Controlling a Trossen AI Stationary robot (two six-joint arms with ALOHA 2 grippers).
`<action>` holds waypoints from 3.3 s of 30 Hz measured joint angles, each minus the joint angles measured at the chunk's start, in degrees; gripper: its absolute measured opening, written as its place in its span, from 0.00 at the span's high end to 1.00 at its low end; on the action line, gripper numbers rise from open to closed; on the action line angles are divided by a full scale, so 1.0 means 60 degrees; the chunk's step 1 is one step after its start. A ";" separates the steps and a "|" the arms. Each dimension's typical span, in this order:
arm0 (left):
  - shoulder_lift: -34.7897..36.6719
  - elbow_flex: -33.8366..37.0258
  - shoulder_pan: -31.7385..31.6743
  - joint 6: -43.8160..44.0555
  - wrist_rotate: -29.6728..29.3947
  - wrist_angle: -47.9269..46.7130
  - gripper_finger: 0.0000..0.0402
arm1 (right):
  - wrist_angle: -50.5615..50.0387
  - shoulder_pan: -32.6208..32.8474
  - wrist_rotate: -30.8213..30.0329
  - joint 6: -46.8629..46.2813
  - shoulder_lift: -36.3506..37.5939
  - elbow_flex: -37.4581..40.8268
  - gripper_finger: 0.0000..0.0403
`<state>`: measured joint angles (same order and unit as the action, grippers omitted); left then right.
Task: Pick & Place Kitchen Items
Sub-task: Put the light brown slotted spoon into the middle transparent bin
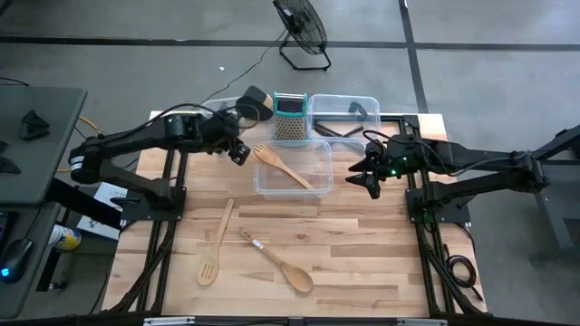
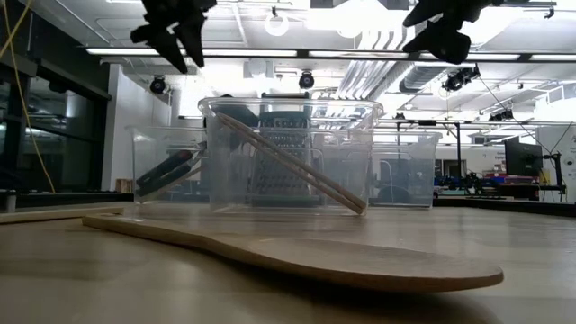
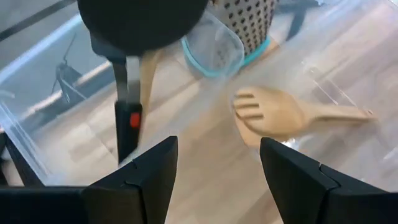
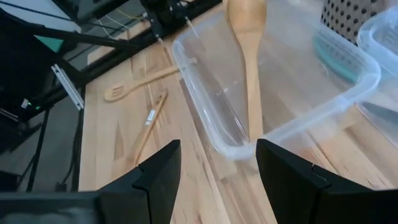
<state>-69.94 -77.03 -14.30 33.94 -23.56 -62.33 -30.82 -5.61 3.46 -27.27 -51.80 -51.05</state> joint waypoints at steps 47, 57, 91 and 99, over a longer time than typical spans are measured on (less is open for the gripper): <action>0.1063 0.0415 0.5374 0.3225 -0.0497 -0.2982 0.44 | 0.0805 0.3620 -0.3684 -0.4185 -0.0946 0.0000 0.50; 0.2564 0.2597 0.7382 0.5208 -0.0545 -0.1730 0.44 | 0.2297 0.4448 -0.3946 -0.5303 -0.2318 0.0000 0.50; 0.2864 0.3002 0.8781 0.6898 -0.0395 -0.1882 0.44 | 0.3268 0.5257 -0.4385 -0.6771 -0.3445 0.0000 0.50; 0.2864 0.3002 0.8781 0.7064 -0.0223 -0.1879 0.44 | 0.3486 0.5257 -0.4698 -0.6762 -0.3455 0.0000 0.50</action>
<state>-52.75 -59.02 38.39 76.32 -24.90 -73.60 -9.90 25.93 -24.72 -67.84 -72.53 -51.05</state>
